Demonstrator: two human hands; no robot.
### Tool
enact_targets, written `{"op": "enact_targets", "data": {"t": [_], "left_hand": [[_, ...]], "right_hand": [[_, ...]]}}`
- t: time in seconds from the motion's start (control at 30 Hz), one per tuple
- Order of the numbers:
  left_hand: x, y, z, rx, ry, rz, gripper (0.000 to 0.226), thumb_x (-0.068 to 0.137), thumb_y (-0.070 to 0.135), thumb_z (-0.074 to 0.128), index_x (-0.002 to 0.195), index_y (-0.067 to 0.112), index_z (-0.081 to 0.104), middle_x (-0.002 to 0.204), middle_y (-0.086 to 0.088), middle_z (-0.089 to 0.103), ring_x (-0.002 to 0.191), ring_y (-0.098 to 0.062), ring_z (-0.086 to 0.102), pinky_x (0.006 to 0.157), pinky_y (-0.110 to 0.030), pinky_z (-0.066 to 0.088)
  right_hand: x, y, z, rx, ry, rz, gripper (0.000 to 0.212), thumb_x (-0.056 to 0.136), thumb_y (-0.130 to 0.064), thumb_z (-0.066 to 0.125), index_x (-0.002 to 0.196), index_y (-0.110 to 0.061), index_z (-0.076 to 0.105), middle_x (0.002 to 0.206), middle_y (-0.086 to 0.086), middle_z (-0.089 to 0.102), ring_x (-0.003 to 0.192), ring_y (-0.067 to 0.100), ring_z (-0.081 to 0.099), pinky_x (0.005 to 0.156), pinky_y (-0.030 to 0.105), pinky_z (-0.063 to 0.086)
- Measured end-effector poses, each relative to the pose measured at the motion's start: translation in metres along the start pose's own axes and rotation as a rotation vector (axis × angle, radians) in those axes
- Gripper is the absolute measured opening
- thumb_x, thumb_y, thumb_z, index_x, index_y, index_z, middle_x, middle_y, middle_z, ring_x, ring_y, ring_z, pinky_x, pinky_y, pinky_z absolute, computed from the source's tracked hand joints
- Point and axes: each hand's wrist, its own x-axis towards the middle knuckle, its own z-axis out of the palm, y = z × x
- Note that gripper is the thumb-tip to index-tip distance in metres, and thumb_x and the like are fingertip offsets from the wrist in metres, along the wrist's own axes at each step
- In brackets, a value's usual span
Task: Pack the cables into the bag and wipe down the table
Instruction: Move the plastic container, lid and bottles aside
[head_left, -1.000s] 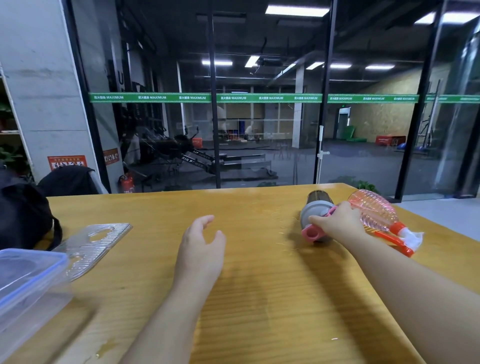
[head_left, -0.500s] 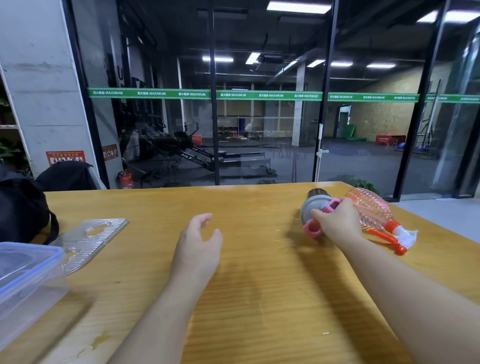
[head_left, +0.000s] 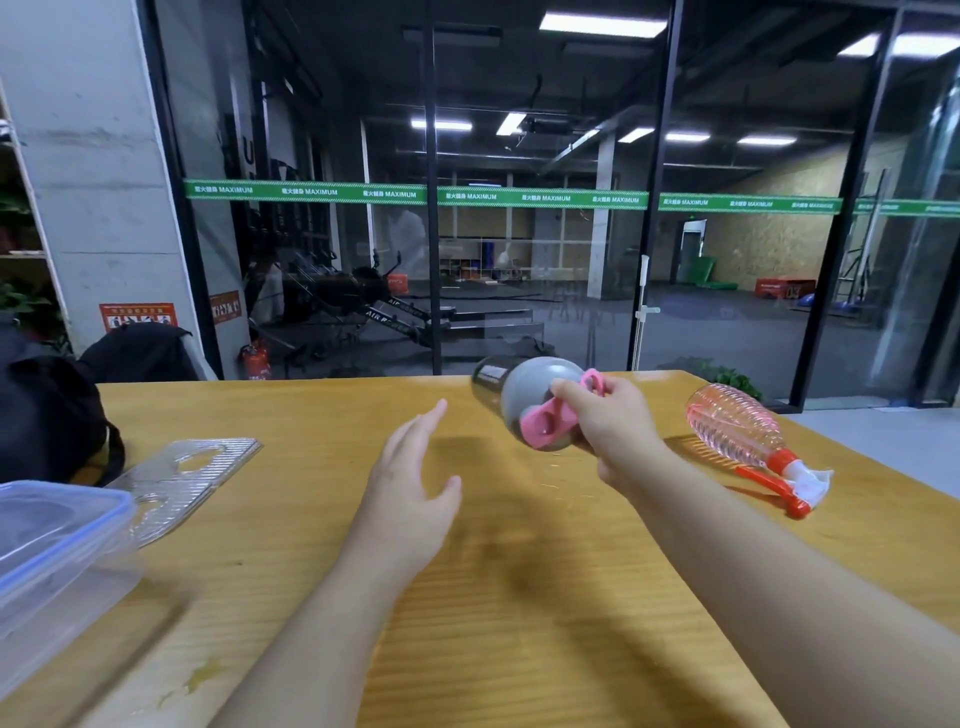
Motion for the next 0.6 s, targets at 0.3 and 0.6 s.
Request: {"op": "enact_targets", "data": {"t": [0.3,0.6], "left_hand": [[0.011,-0.009,-0.02,0.305,0.028,0.116,0.099,0.082,0.021,0.067,0.139,0.054,-0.007,0.153,0.024,-0.002,0.141,-0.002,-0.003,0.116,-0.038,0.012],[0.024,-0.031,-0.052,0.275,0.148,0.285,0.108,0.07,0.012,0.079,0.139,0.048,0.004,0.147,0.011,0.029,0.135,-0.014,0.031,0.104,-0.049,0.036]], "right_hand": [[-0.037,-0.021,0.042,0.106,-0.281,0.201,0.021,0.082,-0.029,0.066,0.085,-0.009,0.063,0.071,0.005,0.062,0.059,0.021,0.06,0.058,0.032,0.057],[-0.054,-0.04,0.07,-0.047,-0.43,0.17,0.037,0.082,-0.042,0.063,0.099,-0.009,0.065,0.094,0.01,0.064,0.077,0.026,0.063,0.062,0.032,0.058]]}}
